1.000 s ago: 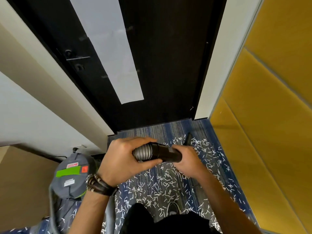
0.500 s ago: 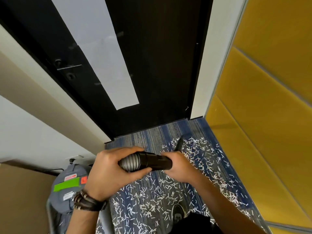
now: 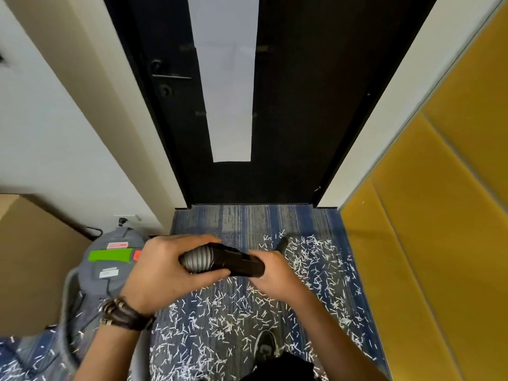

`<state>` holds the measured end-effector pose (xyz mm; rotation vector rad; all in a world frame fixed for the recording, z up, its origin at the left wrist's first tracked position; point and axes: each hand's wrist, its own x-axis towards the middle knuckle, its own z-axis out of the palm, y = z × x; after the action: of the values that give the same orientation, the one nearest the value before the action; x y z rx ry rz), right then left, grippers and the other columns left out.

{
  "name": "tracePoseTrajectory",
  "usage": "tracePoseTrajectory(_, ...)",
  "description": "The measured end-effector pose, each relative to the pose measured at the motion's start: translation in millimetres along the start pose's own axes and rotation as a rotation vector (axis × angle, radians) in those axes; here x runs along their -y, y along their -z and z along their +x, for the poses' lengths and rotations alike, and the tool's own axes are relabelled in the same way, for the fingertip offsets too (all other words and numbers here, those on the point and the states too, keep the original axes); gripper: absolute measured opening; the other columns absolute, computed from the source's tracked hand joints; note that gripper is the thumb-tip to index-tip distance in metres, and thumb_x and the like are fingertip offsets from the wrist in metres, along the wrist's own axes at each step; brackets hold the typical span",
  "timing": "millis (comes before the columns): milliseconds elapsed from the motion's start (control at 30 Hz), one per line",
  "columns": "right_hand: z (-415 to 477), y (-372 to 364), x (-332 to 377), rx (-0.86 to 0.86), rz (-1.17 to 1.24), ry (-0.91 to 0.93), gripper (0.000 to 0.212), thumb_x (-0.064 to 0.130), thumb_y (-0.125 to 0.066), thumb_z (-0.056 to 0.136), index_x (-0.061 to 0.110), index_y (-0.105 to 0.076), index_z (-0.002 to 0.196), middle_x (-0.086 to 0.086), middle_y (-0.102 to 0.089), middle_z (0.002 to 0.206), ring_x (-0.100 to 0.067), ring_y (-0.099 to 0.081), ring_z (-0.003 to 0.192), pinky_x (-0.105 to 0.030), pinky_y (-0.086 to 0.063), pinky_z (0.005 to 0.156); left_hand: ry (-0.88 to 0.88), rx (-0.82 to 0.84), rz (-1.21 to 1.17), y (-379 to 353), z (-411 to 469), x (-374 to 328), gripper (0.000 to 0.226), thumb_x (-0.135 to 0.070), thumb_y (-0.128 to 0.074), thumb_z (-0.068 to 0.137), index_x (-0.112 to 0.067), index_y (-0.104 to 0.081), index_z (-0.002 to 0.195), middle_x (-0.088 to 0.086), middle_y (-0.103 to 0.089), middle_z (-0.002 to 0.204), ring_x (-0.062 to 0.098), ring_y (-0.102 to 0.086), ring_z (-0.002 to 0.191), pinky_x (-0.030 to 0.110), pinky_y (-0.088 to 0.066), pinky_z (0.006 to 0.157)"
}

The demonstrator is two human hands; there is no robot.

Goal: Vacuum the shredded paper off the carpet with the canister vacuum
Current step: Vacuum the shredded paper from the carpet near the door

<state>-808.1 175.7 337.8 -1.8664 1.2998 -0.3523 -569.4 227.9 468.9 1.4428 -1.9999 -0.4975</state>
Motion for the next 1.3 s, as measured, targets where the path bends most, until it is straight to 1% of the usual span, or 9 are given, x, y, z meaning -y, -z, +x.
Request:
tracePoseTrajectory(133,0.7,-10.4,6.1,-0.013,0.025,-0.033,0.03,0.011,-0.069,0.085,0.034,-0.069,0.105,0.011,-0.067,0.087,-0.007,-0.064,0.079,-0.02,-0.045,0.069,-0.004,0.036,0.009,5.2,-2.1,5.8,0.051,-0.069,-0.081,0.072,-0.039,-0.076,0.112,-0.032,-0.072,0.094,-0.016,-0.066,0.086,0.01,-0.051,0.081)
tracePoseTrajectory(300,3.0,-15.2,18.3,0.029,0.008,-0.029,0.034,0.006,-0.069,0.088,0.038,-0.06,0.094,0.014,-0.064,0.083,0.003,-0.06,0.073,-0.012,-0.04,0.06,-0.013,0.04,-0.008,13.9,-7.9,14.0,0.049,-0.063,-0.087,0.071,-0.038,-0.076,0.112,-0.046,-0.06,0.094,-0.026,-0.059,0.087,-0.001,-0.042,0.083)
tracePoseTrajectory(533,-3.7,-41.0,23.4,-0.004,0.023,-0.035,0.02,0.01,-0.069,0.086,0.026,-0.069,0.098,0.01,-0.068,0.084,0.0,-0.063,0.075,-0.014,-0.042,0.063,-0.03,0.089,-0.011,24.9,-20.0,27.2,0.051,-0.068,-0.083,0.071,-0.04,-0.076,0.113,-0.033,-0.072,0.097,-0.019,-0.064,0.088,0.005,-0.048,0.082)
tracePoseTrajectory(733,6.0,-60.9,43.0,-0.034,0.052,-0.043,0.029,0.012,-0.071,0.086,0.04,-0.065,0.092,0.009,-0.069,0.085,-0.003,-0.065,0.075,-0.019,-0.048,0.065,-0.009,0.044,0.023,42.3,-34.8,39.6,0.052,-0.071,-0.081,0.071,-0.043,-0.073,0.114,-0.039,-0.065,0.091,-0.022,-0.061,0.082,0.003,-0.046,0.078)
tracePoseTrajectory(800,7.1,-70.4,47.1,-0.022,0.064,-0.056,0.031,0.014,-0.072,0.085,0.043,-0.063,0.092,0.009,-0.069,0.088,-0.004,-0.066,0.079,-0.02,-0.049,0.068,-0.025,0.051,0.037,49.2,-38.8,42.2,0.052,-0.071,-0.08,0.071,-0.044,-0.072,0.115,-0.034,-0.07,0.092,-0.02,-0.062,0.081,0.006,-0.05,0.076)
tracePoseTrajectory(933,6.6,-78.4,54.0,0.012,0.057,-0.057,0.026,0.012,-0.071,0.086,0.036,-0.066,0.096,0.007,-0.071,0.089,-0.005,-0.067,0.08,-0.024,-0.054,0.069,-0.039,0.051,0.014,58.6,-44.8,45.1,0.053,-0.068,-0.081,0.071,-0.046,-0.067,0.117,-0.027,-0.075,0.092,-0.011,-0.068,0.081,0.015,-0.055,0.073)
tracePoseTrajectory(1033,2.5,-82.7,58.5,-0.006,0.062,-0.02,0.037,0.012,-0.069,0.085,0.049,-0.064,0.085,0.005,-0.071,0.084,-0.007,-0.067,0.076,-0.03,-0.056,0.07,-0.024,0.053,-0.03,59.7,-51.2,49.0,0.054,-0.066,-0.085,0.068,-0.044,-0.069,0.115,-0.026,-0.075,0.093,-0.011,-0.069,0.082,0.017,-0.055,0.075)
tracePoseTrajectory(1233,-3.7,-94.3,66.1,-0.041,0.054,-0.003,0.035,0.018,-0.069,0.084,0.052,-0.062,0.083,0.007,-0.07,0.081,-0.008,-0.066,0.075,-0.032,-0.057,0.069,-0.02,0.072,-0.012,62.6,-66.8,58.2,0.051,-0.067,-0.084,0.07,-0.04,-0.077,0.113,-0.029,-0.075,0.1,-0.014,-0.068,0.089,0.001,-0.045,0.082)
tracePoseTrajectory(1300,-4.7,-96.2,70.5,-0.05,0.068,0.005,0.03,0.018,-0.07,0.084,0.046,-0.062,0.081,0.005,-0.069,0.08,-0.009,-0.065,0.073,-0.034,-0.055,0.068,-0.033,0.068,0.01,66.5,-67.2,57.9,0.05,-0.068,-0.081,0.071,-0.042,-0.076,0.113,-0.029,-0.075,0.099,-0.012,-0.068,0.087,0.002,-0.045,0.08)
